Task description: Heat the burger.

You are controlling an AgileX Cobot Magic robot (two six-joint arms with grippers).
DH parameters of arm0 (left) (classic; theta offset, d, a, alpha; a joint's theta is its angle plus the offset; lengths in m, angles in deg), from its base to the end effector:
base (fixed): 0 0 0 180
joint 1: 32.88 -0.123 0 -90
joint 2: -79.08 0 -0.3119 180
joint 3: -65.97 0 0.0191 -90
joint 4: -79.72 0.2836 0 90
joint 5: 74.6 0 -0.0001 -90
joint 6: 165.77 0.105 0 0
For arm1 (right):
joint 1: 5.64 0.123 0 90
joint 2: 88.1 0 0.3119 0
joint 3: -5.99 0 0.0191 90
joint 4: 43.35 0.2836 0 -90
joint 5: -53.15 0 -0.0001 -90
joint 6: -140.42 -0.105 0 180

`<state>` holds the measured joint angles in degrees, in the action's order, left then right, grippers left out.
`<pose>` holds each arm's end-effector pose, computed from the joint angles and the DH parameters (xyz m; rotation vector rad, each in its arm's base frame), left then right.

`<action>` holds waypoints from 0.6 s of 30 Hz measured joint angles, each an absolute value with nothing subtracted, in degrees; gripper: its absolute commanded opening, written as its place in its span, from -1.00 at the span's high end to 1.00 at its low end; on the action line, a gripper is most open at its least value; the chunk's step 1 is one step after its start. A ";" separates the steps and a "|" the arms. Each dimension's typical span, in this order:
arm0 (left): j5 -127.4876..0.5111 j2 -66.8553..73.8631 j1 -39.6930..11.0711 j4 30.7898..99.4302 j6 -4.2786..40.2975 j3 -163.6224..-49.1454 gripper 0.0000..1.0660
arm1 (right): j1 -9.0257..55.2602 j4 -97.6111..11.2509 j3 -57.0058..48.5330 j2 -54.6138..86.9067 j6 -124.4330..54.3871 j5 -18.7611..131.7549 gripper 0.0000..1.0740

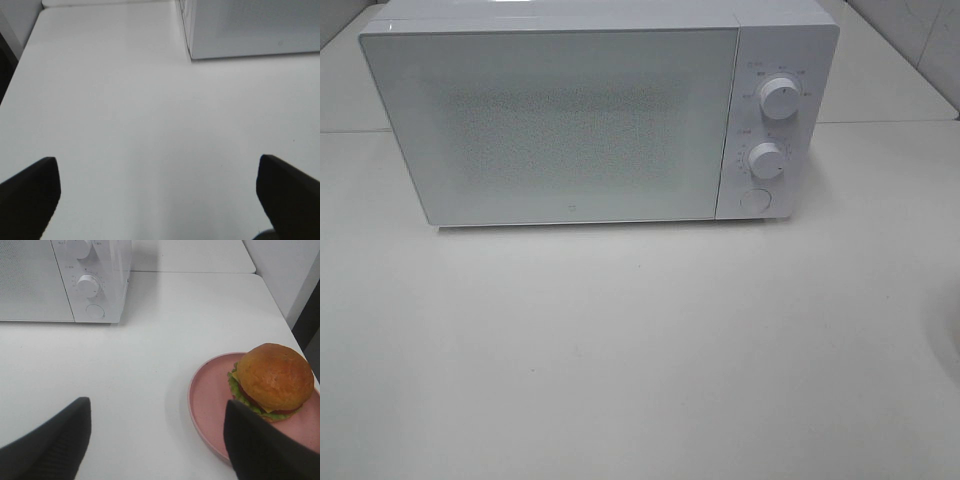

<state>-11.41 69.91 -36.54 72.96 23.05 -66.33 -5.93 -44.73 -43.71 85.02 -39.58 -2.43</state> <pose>0.0103 -0.0104 0.2916 0.1019 2.0870 -0.0104 0.0137 -0.0022 0.2928 0.0047 1.9575 -0.0317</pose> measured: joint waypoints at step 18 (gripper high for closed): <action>-12.09 72.26 -36.37 71.81 22.08 -65.93 -0.89 | -5.93 -44.73 -43.71 85.02 -39.58 -2.43 -0.36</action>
